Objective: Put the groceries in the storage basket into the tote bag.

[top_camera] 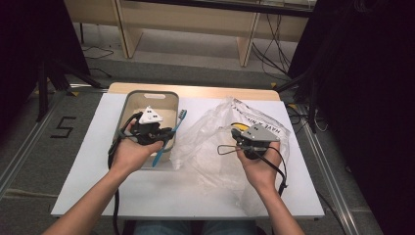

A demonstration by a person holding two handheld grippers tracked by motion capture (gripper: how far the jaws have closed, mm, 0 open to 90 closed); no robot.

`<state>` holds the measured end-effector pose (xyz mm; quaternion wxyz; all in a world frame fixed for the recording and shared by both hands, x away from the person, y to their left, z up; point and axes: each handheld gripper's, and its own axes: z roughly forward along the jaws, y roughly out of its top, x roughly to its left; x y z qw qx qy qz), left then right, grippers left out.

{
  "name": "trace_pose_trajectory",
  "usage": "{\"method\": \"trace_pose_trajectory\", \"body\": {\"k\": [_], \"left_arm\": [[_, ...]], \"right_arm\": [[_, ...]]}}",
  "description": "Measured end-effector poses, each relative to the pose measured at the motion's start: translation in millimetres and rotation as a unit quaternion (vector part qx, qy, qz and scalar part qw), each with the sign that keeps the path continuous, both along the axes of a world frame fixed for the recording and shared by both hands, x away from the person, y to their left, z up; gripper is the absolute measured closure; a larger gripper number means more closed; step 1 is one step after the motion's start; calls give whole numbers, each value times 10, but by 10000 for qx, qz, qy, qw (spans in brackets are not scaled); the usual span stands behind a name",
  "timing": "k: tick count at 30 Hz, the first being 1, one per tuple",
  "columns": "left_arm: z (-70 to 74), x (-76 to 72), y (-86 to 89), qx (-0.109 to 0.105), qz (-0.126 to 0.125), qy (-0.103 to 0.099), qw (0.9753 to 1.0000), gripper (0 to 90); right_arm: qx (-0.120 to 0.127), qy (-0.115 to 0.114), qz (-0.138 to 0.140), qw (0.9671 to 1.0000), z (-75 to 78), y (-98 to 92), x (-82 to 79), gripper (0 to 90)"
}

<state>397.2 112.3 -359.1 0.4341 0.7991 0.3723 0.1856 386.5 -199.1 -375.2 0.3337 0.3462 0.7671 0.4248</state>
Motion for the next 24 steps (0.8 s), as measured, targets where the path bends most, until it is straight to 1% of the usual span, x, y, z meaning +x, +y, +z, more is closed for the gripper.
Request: {"method": "trace_pose_trajectory", "body": {"k": [5,14,20,24], "left_arm": [[-11,-58,-39,-31,-91,0,10000,793],[10,-207,-145,-42,-317,-118,9994,793],[-3,-297,-248,-30,-527,-108,9985,793],[-7,-331,-294,7,-613,-109,9981,793]], "right_arm": [[12,2,-4,10000,0,-1,0,900],[13,18,-8,10000,-3,-1,1,900],[13,17,-6,10000,-3,0,0,900],[18,17,-5,10000,-3,0,0,900]]}}
